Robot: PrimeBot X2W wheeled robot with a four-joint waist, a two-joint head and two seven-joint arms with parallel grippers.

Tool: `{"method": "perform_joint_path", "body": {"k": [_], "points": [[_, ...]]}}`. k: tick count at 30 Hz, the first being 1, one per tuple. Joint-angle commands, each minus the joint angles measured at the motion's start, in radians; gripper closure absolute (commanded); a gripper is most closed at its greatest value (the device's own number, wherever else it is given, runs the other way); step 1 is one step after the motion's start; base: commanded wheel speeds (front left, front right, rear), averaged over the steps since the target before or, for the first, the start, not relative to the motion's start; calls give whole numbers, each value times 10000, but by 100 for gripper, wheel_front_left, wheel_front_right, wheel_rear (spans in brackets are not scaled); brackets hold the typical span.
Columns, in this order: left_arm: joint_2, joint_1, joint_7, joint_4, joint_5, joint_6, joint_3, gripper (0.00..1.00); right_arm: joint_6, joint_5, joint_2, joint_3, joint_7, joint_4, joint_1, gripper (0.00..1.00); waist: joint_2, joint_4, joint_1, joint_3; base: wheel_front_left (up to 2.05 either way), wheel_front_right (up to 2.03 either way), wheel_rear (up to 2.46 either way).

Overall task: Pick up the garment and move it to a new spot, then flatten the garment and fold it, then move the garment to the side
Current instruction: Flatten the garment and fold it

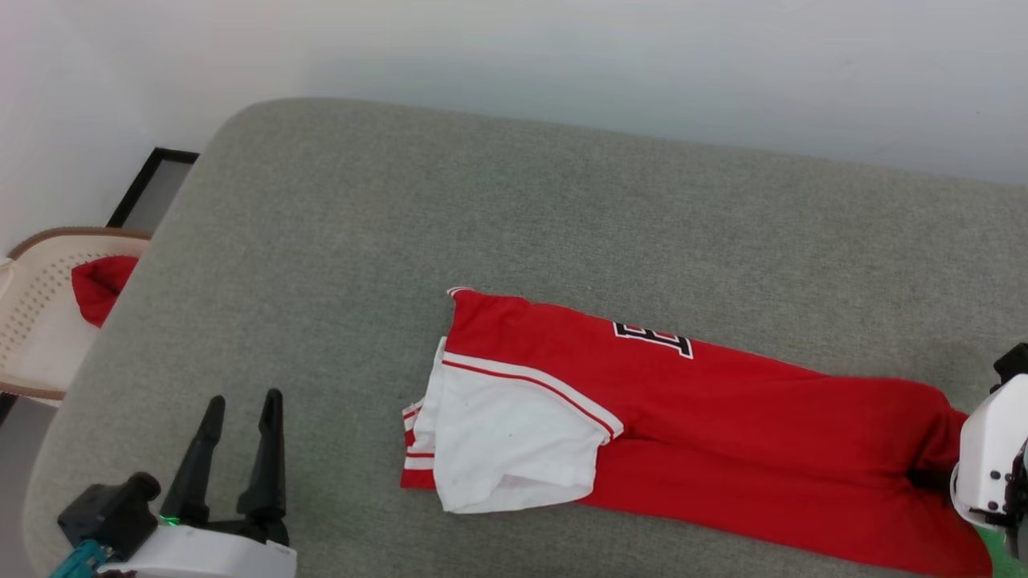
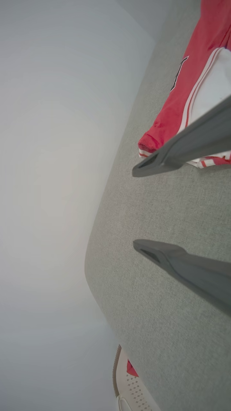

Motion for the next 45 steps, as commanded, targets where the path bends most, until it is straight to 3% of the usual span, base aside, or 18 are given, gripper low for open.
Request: {"method": "perform_joint_path", "body": {"k": [1,18,26,36,40,45], "points": [[-51,-9,-31,-9,-3,-38,64,0,-12,75,33,29,-67,244,-87,100,0,-41,0,-7,0,0,0],[27,241,-31,-133,-140,-40,140,0,-12,-176,-1823,-234,-777,954,-594,100,0,-515,0,-127,0,0,0],[41,490,-31,27,-244,-40,120,0,-10,-38,-2061,230,-596,781,-608,100,0,-828,0,-510,0,0,0],[14,873,-31,218,-378,-41,-73,0,-9,1515,-1204,1166,398,-2218,116,100,0,-801,0,-1243,0,0,0],[0,873,-31,248,-431,-41,-193,0,-9,1517,-618,1488,637,-3200,259,100,0,-575,0,-1405,0,0,0],[-62,627,-33,362,-514,-41,-545,0,-9,1293,330,1901,560,-3496,-20,100,0,-92,0,-1432,0,0,0]]}}
